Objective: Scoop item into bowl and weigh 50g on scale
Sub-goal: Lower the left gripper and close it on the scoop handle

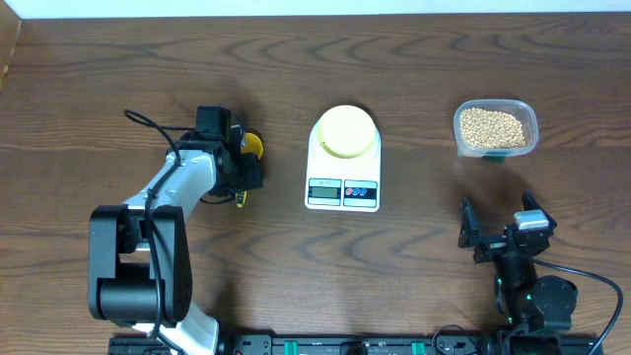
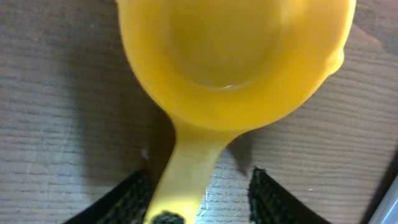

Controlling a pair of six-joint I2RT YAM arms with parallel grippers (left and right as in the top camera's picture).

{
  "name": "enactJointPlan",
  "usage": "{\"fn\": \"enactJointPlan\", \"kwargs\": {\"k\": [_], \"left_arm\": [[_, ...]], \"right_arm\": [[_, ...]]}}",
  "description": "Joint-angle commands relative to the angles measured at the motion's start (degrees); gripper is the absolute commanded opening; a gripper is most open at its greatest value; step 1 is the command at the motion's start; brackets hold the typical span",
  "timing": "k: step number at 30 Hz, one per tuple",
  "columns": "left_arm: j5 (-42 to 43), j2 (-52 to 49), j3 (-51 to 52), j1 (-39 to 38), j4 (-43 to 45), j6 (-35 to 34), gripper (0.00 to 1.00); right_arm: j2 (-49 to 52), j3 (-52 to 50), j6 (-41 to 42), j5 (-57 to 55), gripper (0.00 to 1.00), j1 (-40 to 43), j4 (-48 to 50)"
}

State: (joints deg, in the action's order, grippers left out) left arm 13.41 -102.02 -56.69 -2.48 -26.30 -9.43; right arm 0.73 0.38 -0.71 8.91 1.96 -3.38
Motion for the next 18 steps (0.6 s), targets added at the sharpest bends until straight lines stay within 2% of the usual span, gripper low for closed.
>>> {"fn": "enactJointPlan", "kwargs": {"k": [1, 10, 18], "left_arm": [[0.11, -0.81, 1.07, -0.24, 0.28, -0.83, 0.52], [0.15, -0.81, 1.07, -1.68, -0.68, -4.48, 0.52], [-1.75, -0.81, 1.07, -6.75, -1.7, -3.13, 0.51]], "right_arm": [[-0.2, -0.07, -0.63, -0.42, 0.99, -0.13, -0.24], [-0.2, -0.07, -0.63, -0.42, 0.99, -0.13, -0.24], [-0.2, -0.07, -0.63, -0.42, 0.99, -0.13, -0.24]]}}
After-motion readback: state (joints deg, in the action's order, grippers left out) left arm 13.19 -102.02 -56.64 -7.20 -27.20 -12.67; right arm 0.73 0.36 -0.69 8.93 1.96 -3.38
